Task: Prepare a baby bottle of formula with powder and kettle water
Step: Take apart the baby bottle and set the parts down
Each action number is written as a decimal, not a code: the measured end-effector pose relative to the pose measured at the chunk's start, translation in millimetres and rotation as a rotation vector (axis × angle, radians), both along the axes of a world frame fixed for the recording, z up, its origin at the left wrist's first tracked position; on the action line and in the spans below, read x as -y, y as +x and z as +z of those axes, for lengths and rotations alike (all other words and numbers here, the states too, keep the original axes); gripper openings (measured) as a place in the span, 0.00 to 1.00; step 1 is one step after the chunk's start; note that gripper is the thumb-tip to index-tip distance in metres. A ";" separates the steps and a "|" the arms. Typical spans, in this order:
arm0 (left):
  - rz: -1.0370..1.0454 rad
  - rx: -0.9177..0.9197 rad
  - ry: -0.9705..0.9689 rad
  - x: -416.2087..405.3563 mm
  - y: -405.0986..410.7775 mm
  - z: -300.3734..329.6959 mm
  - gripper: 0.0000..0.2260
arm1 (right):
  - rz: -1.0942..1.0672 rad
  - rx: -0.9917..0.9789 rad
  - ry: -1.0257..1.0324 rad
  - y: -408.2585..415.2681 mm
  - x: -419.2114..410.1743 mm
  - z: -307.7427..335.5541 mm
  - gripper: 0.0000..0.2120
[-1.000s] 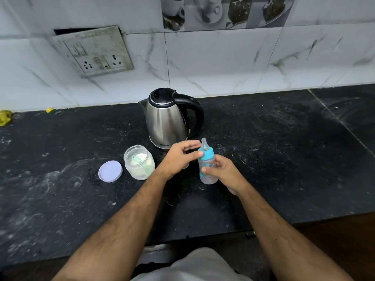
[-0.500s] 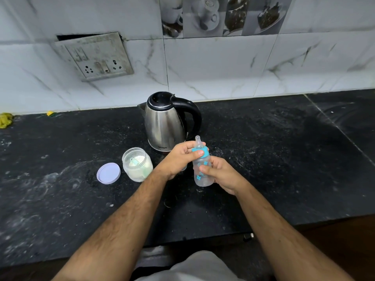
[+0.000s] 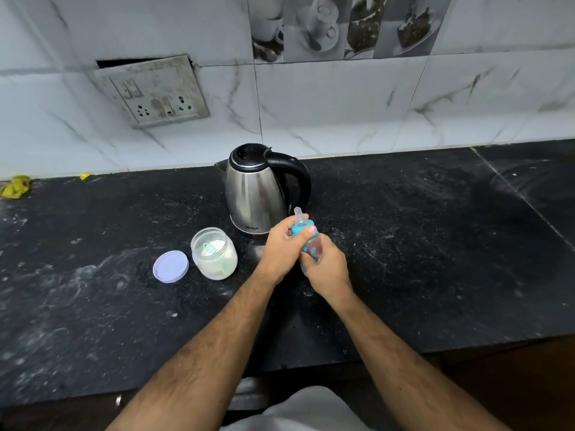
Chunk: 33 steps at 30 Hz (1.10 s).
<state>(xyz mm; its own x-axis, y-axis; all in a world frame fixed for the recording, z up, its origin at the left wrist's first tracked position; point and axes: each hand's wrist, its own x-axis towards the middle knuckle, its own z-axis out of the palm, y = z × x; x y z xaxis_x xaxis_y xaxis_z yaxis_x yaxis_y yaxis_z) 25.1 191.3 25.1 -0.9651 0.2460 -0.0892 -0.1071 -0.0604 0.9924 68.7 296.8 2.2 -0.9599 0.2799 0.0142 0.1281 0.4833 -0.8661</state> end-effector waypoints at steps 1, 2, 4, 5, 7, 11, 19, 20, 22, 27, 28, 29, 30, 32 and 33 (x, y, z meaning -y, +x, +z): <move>0.000 0.003 0.004 0.6 0.8 0.8 0.11 | 0.016 0.020 -0.005 -1.5 -2.0 0.0 0.17; -0.023 0.009 0.001 2.5 0.5 3.5 0.10 | 0.048 0.035 -0.027 -3.7 -5.8 -0.4 0.17; -0.127 0.023 -0.011 11.2 -4.3 8.6 0.08 | 0.149 0.051 -0.185 -6.1 -17.5 0.7 0.16; -0.194 0.025 -0.008 16.7 -8.1 10.9 0.09 | 0.210 0.061 -0.314 -6.7 -23.3 3.6 0.16; -0.318 0.038 -0.007 24.8 -16.1 15.2 0.12 | 0.364 0.130 -0.526 -6.7 -34.4 13.9 0.12; -0.403 0.118 -0.015 27.8 -29.4 21.7 0.18 | 0.569 0.275 -0.691 -10.0 -46.2 30.9 0.10; -0.196 0.010 -0.049 11.2 -22.7 22.9 0.13 | 0.282 0.038 -0.410 -13.2 -24.4 14.5 0.09; -0.162 -0.004 -0.053 8.5 -19.9 21.3 0.13 | 0.228 0.024 -0.333 -12.4 -20.5 12.5 0.11; -0.072 -0.005 -0.062 1.4 -12.8 18.8 0.11 | 0.108 -0.002 -0.151 -10.0 -11.1 7.2 0.16; 0.188 -0.018 -0.114 -13.0 2.0 11.1 0.12 | -0.037 -0.103 0.190 -6.6 1.5 6.8 0.15; 0.154 0.002 -0.087 -10.1 1.3 11.4 0.12 | -0.011 -0.071 0.168 -8.0 -1.4 7.9 0.16; 0.086 0.024 -0.051 -5.2 -0.2 11.1 0.11 | 0.021 -0.019 0.122 -8.8 -5.9 9.8 0.17; 0.005 0.041 -0.034 1.4 -1.7 13.2 0.10 | 0.056 0.027 0.035 -9.9 -11.2 11.5 0.17; -0.154 0.069 -0.037 16.6 -7.8 15.9 0.12 | 0.136 0.087 -0.147 -10.9 -21.3 14.4 0.17; -0.209 0.081 -0.035 24.5 -11.5 14.8 0.13 | 0.179 0.106 -0.210 -9.8 -24.8 15.2 0.17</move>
<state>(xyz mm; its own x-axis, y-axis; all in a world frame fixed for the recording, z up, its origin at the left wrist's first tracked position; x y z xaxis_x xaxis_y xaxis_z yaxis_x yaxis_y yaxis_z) 13.6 166.8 39.9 -0.8831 0.4349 -0.1761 -0.1927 0.0059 0.9812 58.9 321.7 17.4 -0.9873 0.0917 -0.1296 0.1524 0.3177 -0.9359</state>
